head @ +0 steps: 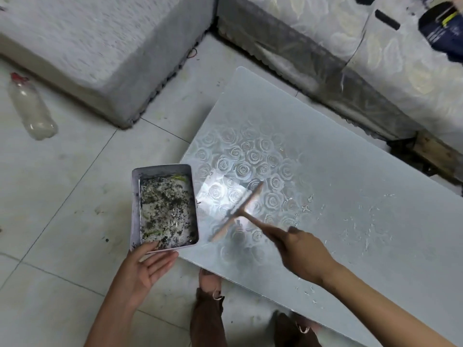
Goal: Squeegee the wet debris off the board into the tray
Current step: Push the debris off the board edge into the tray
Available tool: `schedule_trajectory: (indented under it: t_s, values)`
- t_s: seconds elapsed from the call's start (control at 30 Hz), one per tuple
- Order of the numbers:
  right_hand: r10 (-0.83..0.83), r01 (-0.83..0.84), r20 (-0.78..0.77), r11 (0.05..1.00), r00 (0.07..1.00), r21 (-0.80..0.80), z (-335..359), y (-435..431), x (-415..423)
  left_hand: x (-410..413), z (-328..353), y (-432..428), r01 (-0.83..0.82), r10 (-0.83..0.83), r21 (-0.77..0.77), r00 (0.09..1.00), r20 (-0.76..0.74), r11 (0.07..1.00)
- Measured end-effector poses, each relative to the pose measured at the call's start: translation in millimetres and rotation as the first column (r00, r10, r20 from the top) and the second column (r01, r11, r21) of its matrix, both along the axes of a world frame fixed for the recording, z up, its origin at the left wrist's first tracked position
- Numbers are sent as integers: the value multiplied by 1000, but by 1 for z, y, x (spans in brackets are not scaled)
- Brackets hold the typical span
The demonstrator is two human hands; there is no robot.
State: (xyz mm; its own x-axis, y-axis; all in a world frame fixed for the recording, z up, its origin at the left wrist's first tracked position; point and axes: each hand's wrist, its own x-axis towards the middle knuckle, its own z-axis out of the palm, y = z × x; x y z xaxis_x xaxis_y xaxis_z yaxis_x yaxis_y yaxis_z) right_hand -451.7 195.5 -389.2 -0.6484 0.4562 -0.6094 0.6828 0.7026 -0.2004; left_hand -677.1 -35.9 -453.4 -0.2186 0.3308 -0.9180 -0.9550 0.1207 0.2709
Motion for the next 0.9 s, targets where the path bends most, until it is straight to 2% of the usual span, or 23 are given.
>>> schedule_trajectory:
  t_s: [0.17,0.27,0.37,0.53,0.7,0.8,0.9]
  values:
    - [251,-258,-95,964,963,-66,-26,-40,-93,7,9,-32,-76,75,-27,997,-26,997]
    - [346,-352,-73,932,935,-90,-45,-64,-139,12,14,-56,-115,114,-30,993,-44,993]
    - [339,-338,-7,937,941,-89,-54,-71,-143,17,18,-80,-146,144,-49,989,-47,988]
    - [260,-250,134,965,956,-84,-41,-51,-74,30,23,-107,-203,201,-63,979,-28,977]
    - [179,-185,270,983,946,-5,-20,-29,-33,39,23,-125,-239,239,-72,971,-15,968]
    - [267,-278,192,960,944,33,-8,-41,-50,43,18,-134,-269,270,-71,963,-1,961]
    - [332,-332,-11,943,943,25,-6,-60,-99,47,11,-140,-306,308,-73,951,19,949]
